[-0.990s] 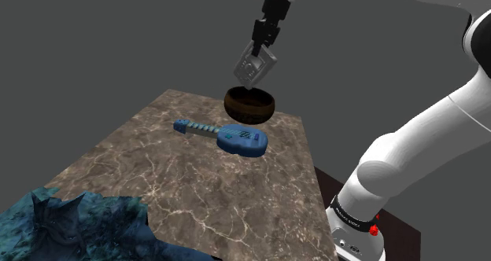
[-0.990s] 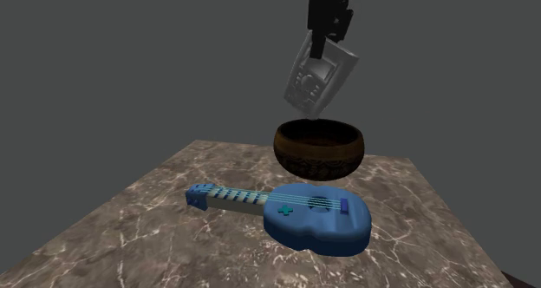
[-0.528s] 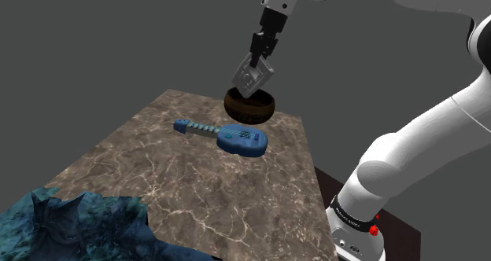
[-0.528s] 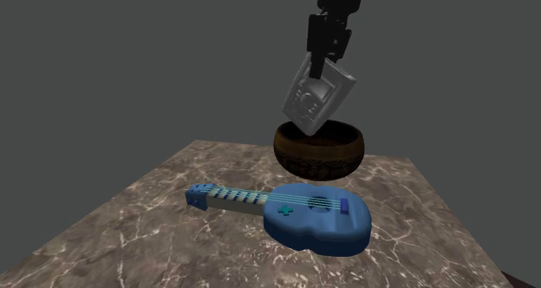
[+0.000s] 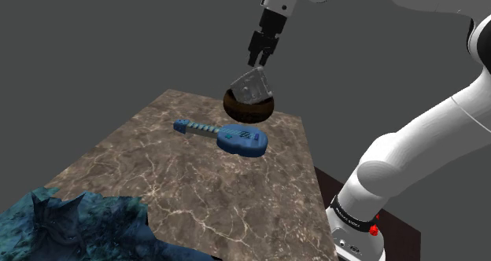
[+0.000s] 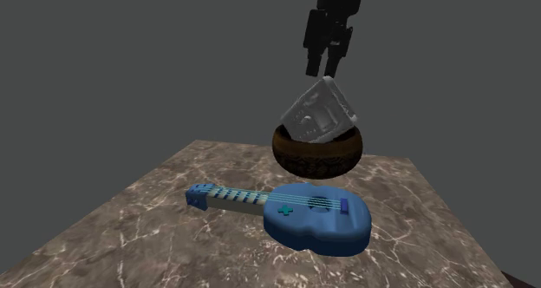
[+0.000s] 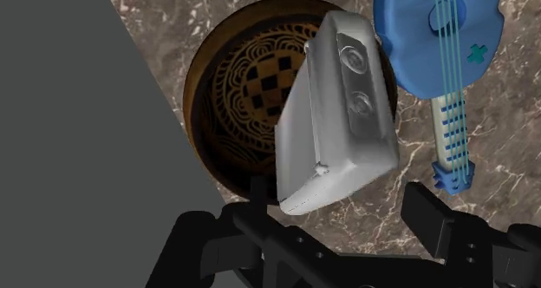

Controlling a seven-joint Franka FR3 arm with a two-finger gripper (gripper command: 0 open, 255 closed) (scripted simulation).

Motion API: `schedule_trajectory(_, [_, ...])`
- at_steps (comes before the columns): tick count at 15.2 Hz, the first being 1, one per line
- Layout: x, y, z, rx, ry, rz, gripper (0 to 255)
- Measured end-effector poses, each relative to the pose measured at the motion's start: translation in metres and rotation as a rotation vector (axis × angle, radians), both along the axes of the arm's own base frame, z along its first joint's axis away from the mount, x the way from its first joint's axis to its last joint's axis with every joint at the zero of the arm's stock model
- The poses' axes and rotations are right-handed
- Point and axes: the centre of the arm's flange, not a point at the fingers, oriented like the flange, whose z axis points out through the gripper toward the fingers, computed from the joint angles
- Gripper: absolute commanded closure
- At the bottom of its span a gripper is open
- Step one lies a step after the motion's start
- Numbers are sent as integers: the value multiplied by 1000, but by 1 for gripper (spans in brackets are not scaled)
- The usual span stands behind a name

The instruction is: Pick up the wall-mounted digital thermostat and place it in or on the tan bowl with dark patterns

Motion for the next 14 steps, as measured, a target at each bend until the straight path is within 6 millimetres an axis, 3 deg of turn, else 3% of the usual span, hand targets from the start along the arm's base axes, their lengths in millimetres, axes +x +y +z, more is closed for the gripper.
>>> schedule_trajectory(4, [0,0,0,0,0,0,0])
schedule_trajectory(9, [-3,-4,44,0,-1,0,0])
schedule_trajectory(14, [-5,-6,49,0,0,0,0])
